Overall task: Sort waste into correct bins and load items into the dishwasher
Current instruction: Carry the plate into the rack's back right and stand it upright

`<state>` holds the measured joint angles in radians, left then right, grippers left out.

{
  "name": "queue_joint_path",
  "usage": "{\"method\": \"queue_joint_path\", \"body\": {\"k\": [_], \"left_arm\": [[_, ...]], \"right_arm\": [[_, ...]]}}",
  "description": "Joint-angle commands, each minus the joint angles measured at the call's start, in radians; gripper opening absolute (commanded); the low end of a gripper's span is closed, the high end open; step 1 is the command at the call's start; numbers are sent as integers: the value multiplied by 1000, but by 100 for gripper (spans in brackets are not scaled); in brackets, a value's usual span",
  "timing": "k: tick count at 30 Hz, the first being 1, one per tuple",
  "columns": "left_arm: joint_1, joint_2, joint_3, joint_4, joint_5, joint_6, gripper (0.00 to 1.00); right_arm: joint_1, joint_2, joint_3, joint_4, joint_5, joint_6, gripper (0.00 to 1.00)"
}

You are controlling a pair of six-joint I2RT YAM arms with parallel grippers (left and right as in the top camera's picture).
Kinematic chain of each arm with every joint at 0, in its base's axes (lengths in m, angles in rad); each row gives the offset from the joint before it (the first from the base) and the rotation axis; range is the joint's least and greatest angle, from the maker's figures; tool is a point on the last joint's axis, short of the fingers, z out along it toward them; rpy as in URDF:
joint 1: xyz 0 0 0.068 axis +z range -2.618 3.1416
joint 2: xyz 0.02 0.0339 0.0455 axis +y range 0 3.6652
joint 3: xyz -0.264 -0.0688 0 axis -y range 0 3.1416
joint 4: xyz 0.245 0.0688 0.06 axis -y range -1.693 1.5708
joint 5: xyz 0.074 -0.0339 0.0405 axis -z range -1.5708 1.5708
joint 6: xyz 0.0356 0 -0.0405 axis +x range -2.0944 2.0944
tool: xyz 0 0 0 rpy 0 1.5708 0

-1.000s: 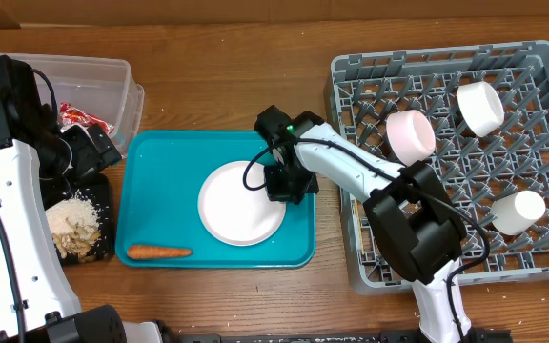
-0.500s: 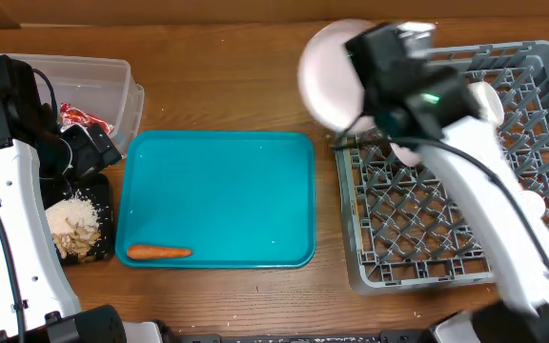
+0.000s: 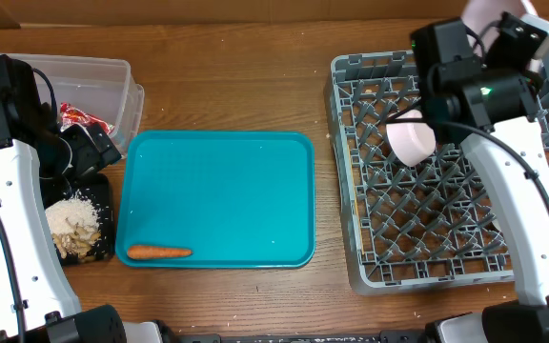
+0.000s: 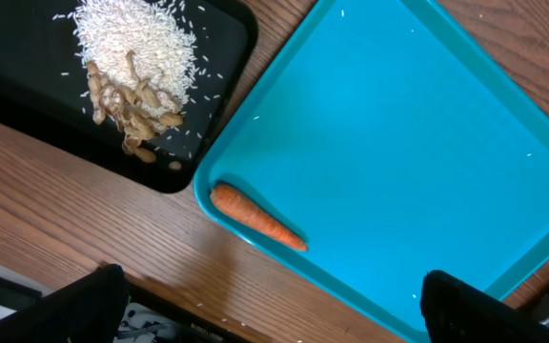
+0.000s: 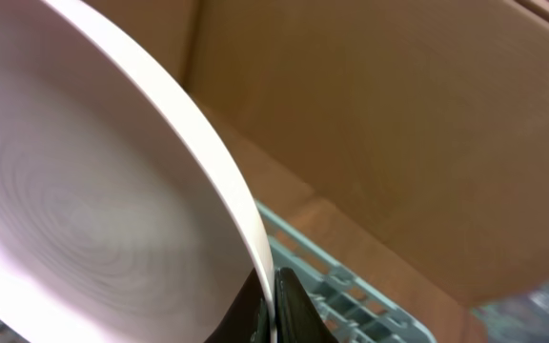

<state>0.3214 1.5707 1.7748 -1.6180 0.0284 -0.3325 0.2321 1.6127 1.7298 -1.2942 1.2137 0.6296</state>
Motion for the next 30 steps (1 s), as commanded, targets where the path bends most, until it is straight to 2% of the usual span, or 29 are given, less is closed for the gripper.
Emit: {"method": "queue_joint_path", "body": {"k": [1,7,20,30], "left_arm": [[1,-8,13,3,-7,23,100],[1,-8,13,3,-6,23,100],[1,-8,13,3,-6,23,100],[1,-8,13,3,-6,23,100]], "right_arm": [[-50,4,-42,14,61,74,4],[-100,7,-114,86,-25,78,4],[-101,18,-391,250,-129,78,4],[-83,18,-408,253,-254,77,4]]}}
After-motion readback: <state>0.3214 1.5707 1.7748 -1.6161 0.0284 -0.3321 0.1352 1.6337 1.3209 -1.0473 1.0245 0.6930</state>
